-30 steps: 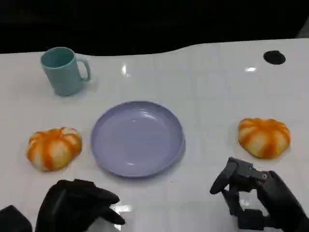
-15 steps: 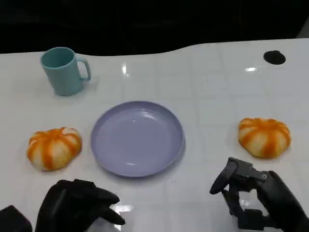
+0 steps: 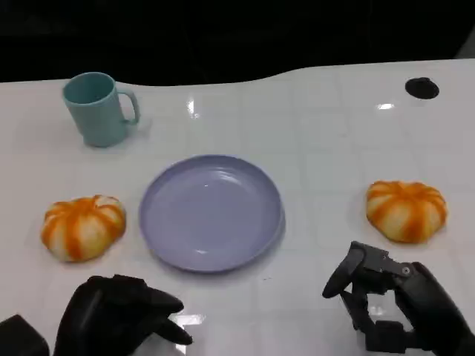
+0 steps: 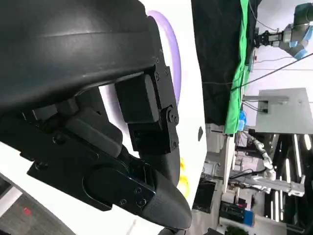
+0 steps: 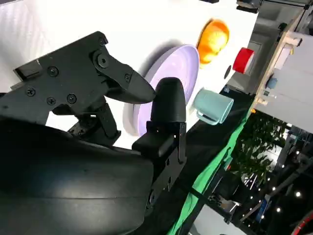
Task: Grasp the bread from the table and place it into the plate.
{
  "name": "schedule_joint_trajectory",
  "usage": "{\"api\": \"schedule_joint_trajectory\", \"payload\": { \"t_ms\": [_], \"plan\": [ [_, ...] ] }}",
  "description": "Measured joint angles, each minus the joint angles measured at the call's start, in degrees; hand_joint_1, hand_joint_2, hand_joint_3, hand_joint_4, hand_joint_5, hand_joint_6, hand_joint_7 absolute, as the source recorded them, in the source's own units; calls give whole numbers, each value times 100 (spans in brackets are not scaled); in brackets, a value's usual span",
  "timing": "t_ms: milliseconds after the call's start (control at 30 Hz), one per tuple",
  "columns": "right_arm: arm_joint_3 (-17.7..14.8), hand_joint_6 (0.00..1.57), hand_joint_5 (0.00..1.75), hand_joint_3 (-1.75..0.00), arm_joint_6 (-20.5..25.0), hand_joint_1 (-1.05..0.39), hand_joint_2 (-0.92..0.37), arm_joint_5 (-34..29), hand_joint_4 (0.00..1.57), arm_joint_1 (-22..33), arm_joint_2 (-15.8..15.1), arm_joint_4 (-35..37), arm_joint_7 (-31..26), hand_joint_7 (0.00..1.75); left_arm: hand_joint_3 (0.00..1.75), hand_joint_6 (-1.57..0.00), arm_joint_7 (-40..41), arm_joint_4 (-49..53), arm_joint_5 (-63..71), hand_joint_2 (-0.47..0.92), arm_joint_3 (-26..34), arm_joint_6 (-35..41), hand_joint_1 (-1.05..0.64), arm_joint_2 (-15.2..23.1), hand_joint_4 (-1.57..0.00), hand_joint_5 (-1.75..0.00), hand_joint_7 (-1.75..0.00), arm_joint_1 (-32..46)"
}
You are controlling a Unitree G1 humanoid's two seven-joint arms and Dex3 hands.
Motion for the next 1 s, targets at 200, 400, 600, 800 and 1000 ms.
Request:
{"api": "schedule_joint_trajectory", "payload": {
  "t_ms": [200,400,600,800,1000],
  "plan": [
    [-29,61,129,-57,11,-17,-78,212,62,-1,84,-3,7,100,0,-157,0,-6,0,78,-1,30,-105,0,-157,-36,-14,0],
    [-226,61,102,-34,-56,-20,-89,26,52,-119,102,-41,-325,59,0,-157,0,-18,0,78,1,56,-105,0,-157,-36,-14,0],
    [-275,47,70,-23,-63,-27,-90,-373,29,-204,58,-76,-570,27,0,-157,0,-10,0,78,3,56,-105,1,-157,-36,-14,-7],
    [-625,39,60,-10,1,-41,-92,-1439,9,-643,-409,-258,-1260,9,0,-157,-36,58,3,78,13,43,-105,10,-157,-36,-14,-70],
    [-676,33,50,-4,841,-50,-92,-2707,0,-668,-832,-874,-1647,3,0,-157,-37,66,4,78,16,41,-105,10,-157,-36,-14,-79]
  ]
}}
